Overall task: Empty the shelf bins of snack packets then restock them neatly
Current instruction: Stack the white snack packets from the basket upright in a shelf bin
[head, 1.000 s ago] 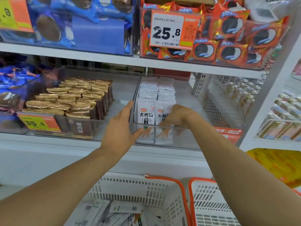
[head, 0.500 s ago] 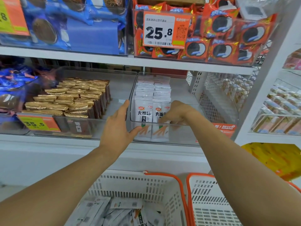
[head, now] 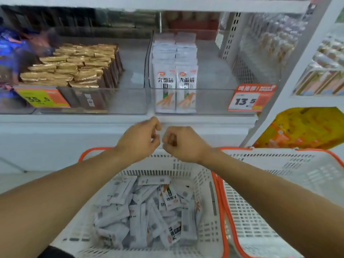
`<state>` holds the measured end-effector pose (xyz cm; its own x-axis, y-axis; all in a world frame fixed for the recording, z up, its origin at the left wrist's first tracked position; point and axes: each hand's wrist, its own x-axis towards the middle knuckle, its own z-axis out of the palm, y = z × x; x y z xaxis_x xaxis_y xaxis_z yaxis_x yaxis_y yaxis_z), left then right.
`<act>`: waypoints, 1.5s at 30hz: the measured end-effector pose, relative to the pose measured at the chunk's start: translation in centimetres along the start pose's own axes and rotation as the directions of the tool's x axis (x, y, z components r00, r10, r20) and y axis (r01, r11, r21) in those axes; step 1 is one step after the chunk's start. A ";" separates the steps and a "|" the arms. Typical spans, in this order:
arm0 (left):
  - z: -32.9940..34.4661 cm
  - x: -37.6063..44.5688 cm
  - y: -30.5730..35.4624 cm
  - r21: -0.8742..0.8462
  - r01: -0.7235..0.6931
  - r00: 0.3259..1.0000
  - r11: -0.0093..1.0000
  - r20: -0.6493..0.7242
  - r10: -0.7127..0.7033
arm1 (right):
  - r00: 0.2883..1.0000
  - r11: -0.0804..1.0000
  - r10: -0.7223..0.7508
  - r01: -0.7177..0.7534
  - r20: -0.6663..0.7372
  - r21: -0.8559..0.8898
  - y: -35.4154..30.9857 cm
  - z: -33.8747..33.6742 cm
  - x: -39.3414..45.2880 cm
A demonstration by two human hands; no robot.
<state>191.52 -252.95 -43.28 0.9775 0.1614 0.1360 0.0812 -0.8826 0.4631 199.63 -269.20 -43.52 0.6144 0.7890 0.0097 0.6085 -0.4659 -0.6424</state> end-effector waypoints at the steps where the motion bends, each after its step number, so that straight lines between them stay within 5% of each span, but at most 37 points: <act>1: 2.2 -1.5 -1.1 0.027 0.098 0.971 0.995 0.218 -0.102 | 0.980 0.989 0.136 -0.124 0.148 -0.086 2.6 2.8 -1.2; 4: 9.8 -7.5 -4.9 0.085 0.273 0.755 0.958 0.599 -0.268 | 0.773 0.900 0.419 -0.285 0.476 -0.329 8.4 9.6 -5.5; 6: 14.4 -11.7 -6.8 0.074 0.403 0.652 0.912 0.677 -0.342 | 0.650 0.872 0.476 -0.262 0.593 -0.413 10.1 12.4 -7.7; 8: 18.0 -14.8 -7.6 0.114 0.424 0.579 0.898 0.728 -0.366 | 0.611 0.869 0.477 -0.223 0.632 -0.441 11.1 14.5 -8.9; 10: 20.3 -16.4 -8.0 0.191 0.333 0.602 0.923 0.711 -0.364 | 0.615 0.867 0.474 -0.199 0.630 -0.457 11.8 16.2 -9.2; 12: 21.2 -16.6 -8.2 0.221 0.252 0.708 0.942 0.622 -0.335 | 0.621 0.877 0.455 -0.187 0.638 -0.444 12.2 17.4 -8.8; 14: 21.5 -15.9 -8.3 0.238 0.205 0.801 0.949 0.517 -0.302 | 0.708 0.879 0.417 -0.156 0.569 -0.450 12.5 17.1 -7.9; 16: 21.8 -15.0 -8.7 0.246 0.153 0.815 0.957 0.517 -0.263 | 0.785 0.829 0.415 -0.119 0.460 -0.546 13.0 15.8 -6.6; 21: 22.1 -13.2 -8.5 0.343 -0.035 0.776 0.939 0.601 -0.191 | 0.522 0.616 0.601 0.179 0.605 -0.767 13.0 12.5 -5.6; 24: 22.3 -12.7 -8.4 0.383 -0.076 0.771 0.920 0.608 -0.190 | 0.545 0.726 0.493 0.171 0.678 -0.666 12.7 12.0 -5.6; 27: 21.8 -12.0 -9.0 0.362 0.012 0.772 0.932 0.590 -0.239 | 0.602 0.857 0.426 -0.028 0.676 -0.515 12.6 11.0 -4.6; 30: 20.4 -11.4 -9.5 0.224 0.227 0.795 0.948 0.520 -0.313 | 0.684 0.920 0.387 -0.243 0.618 -0.307 12.1 9.3 -3.5; 32: 19.1 -11.1 -9.6 -0.017 0.445 0.773 0.895 0.512 -0.375 | 0.731 0.897 0.394 -0.437 0.557 -0.062 11.5 8.3 -3.3; 35: 17.1 -10.8 -8.9 -0.377 0.667 0.731 0.642 0.495 -0.469 | 0.730 0.772 0.444 -0.606 0.519 0.191 10.9 8.0 -3.3; 38: 15.7 -11.1 -7.7 -0.581 0.727 0.678 0.366 0.525 -0.514 | 0.671 0.549 0.547 -0.739 0.501 0.390 10.3 9.2 -4.1; 45: 14.6 -13.6 -7.7 -0.611 0.659 0.733 0.439 0.390 -0.558 | 0.509 0.050 0.466 -0.832 0.723 0.553 8.2 12.0 -7.7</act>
<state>180.42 -254.76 -61.52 0.7471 0.4382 -0.4998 0.5604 -0.0108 0.8282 193.86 -274.32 -58.10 0.2332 0.4741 -0.8490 -0.7581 -0.4581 -0.4641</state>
